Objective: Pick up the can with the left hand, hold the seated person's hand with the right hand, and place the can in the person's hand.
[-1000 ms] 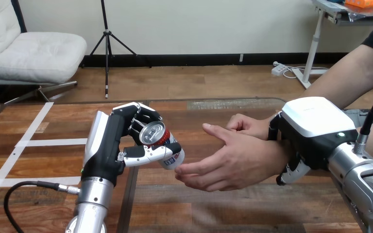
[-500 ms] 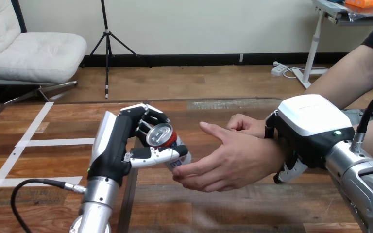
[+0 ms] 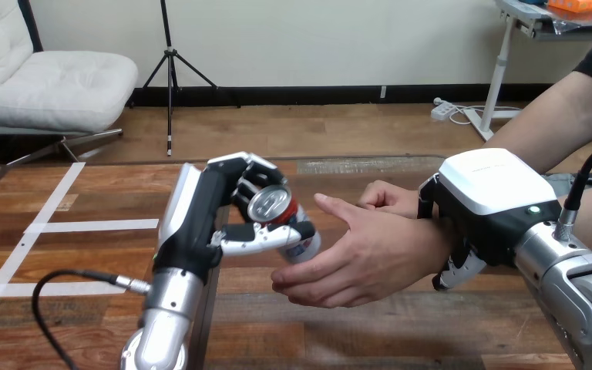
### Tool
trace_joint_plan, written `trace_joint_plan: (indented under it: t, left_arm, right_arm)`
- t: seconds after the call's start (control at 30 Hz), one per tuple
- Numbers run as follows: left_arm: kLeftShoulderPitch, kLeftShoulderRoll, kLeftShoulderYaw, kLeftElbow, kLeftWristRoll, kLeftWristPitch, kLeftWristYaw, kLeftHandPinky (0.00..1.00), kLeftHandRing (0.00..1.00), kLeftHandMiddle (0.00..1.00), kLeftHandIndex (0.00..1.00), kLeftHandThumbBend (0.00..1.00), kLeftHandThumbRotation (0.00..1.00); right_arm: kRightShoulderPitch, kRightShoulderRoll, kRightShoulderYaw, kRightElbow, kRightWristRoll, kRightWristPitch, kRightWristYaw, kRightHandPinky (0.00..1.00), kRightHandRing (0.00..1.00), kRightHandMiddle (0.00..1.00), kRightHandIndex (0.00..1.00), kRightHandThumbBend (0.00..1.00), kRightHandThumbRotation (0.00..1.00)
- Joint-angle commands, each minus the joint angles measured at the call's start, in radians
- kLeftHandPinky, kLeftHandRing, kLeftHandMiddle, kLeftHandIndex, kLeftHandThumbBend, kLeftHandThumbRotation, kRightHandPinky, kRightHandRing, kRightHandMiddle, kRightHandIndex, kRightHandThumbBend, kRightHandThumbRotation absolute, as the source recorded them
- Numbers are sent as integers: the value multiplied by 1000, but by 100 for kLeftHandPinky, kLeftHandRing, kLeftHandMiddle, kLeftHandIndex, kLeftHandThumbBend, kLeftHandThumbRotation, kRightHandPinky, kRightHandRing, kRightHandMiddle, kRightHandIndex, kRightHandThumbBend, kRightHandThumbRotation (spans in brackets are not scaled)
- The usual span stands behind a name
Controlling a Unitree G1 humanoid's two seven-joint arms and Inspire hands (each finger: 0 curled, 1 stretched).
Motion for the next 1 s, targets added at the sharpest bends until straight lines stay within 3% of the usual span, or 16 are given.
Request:
trace_joint_plan:
  t: [0.0, 0.67, 0.97]
  left_arm:
    - [-104, -14, -11, -72, -14, -35, -4, 29, 35, 43, 45, 68, 0]
    - [-128, -27, -35, -78, -10, -44, -21, 28, 35, 41, 44, 68, 0]
    - [-140, -31, -42, -77, -13, -57, -34, 28, 35, 42, 44, 67, 0]
  right_arm:
    - [-76, 22, 7, -14, -7, -11, -29, 31, 38, 46, 51, 86, 0]
    - [-81, 36, 4, 1, 0, -44, -54, 29, 35, 44, 49, 87, 0]
    - [-90, 49, 9, 3, -9, -28, -35, 28, 35, 44, 49, 85, 0]
